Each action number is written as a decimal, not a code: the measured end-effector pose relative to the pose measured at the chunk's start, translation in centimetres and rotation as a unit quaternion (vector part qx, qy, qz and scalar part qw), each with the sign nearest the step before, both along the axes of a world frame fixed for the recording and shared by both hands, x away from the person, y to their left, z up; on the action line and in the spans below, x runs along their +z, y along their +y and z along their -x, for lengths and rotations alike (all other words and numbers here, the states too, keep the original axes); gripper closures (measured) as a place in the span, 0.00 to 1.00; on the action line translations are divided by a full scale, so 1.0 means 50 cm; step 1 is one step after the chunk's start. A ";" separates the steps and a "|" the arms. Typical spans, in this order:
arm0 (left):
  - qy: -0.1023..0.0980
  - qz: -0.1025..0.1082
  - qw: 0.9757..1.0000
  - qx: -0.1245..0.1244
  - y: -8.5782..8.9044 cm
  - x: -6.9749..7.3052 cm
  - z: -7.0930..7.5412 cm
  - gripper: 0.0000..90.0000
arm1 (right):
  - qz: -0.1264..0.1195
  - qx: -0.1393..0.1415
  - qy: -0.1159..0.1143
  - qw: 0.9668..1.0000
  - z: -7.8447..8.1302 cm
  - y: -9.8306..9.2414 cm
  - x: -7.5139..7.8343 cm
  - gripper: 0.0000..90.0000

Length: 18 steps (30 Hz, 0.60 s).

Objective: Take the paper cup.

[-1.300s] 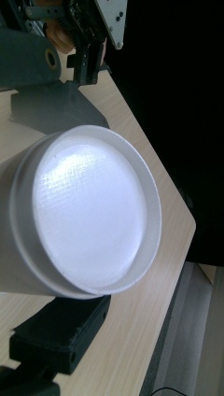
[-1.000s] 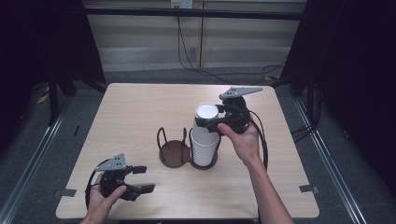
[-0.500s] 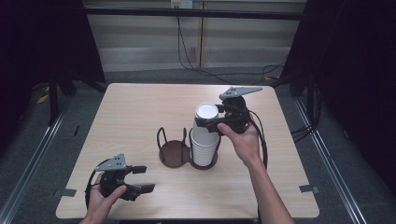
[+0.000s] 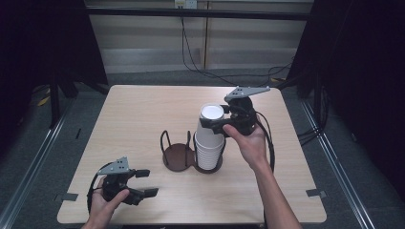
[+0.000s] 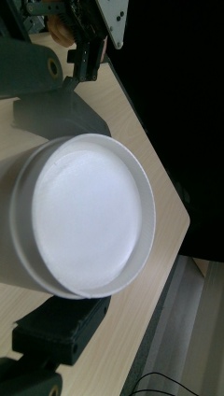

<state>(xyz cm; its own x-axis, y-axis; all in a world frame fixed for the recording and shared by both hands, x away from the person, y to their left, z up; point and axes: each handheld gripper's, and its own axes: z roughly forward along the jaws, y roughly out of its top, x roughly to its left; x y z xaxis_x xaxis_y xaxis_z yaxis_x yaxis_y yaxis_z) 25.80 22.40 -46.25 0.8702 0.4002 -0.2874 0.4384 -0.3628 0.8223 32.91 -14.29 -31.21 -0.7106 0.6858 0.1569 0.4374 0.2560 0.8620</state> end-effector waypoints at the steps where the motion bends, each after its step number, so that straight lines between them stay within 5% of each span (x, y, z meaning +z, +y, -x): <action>1: 0.001 0.000 1.000 -0.001 0.000 0.000 0.000 0.21 | 0.000 0.000 -0.001 1.000 0.000 0.000 0.001 0.26; 18: 0.001 -0.001 1.000 -0.002 -0.002 -0.001 0.001 0.21 | -0.022 -0.006 -0.024 0.999 0.012 -0.012 0.023 0.27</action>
